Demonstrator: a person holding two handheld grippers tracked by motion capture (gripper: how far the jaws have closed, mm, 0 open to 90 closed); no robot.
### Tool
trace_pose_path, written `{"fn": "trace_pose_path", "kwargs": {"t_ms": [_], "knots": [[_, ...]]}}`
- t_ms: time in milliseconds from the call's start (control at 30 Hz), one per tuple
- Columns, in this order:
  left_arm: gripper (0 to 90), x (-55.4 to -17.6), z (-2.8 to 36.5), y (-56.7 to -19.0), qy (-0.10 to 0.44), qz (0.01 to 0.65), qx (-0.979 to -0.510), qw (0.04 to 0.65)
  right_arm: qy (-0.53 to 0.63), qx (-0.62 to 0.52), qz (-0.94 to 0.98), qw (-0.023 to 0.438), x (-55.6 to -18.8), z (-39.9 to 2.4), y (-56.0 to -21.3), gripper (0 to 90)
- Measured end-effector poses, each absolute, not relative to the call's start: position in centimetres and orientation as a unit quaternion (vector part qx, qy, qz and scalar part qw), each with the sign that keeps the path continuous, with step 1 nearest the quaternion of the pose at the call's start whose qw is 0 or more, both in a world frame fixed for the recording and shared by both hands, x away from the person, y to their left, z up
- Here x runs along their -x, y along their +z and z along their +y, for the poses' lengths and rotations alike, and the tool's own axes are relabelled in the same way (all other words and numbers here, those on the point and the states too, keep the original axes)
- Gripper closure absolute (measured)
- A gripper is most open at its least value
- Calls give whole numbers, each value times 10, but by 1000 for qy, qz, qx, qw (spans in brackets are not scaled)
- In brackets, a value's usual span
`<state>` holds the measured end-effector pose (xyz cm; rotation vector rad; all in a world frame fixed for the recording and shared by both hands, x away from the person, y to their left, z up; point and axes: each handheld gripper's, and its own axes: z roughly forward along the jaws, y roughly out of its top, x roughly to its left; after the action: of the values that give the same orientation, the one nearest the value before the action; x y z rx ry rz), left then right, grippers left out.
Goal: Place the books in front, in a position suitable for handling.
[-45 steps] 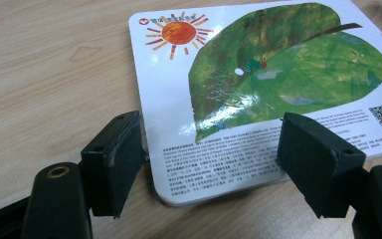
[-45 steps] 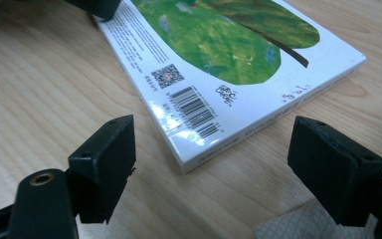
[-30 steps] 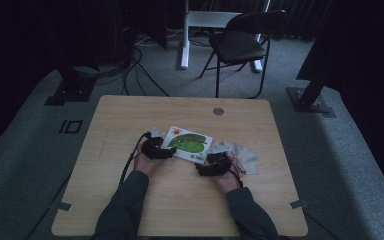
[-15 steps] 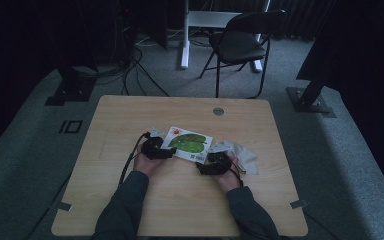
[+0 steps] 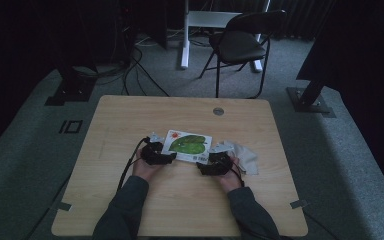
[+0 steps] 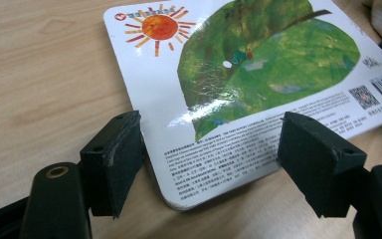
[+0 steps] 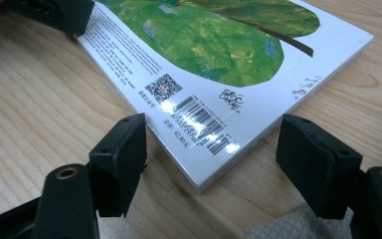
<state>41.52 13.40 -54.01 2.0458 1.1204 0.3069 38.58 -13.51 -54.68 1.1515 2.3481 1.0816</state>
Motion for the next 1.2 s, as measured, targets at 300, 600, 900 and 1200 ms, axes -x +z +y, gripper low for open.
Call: {"fn": "trace_pose_path", "kwargs": {"t_ms": [300, 600, 900, 1200], "knots": [[263, -399, 136, -539, 120, 436, -807, 380, 374, -393, 826, 152, -382, -135, -546, 262], [256, -386, 134, -539, 137, 421, -821, 360, 373, -384, 831, 153, -377, -134, -546, 262], [260, -375, 135, -539, 132, 423, -820, 363, 373, -376, 835, 150, -371, -134, -546, 257], [284, -363, 137, -539, 128, 427, -815, 371, 372, -370, 838, 146, -365, -136, -545, 256]]}}
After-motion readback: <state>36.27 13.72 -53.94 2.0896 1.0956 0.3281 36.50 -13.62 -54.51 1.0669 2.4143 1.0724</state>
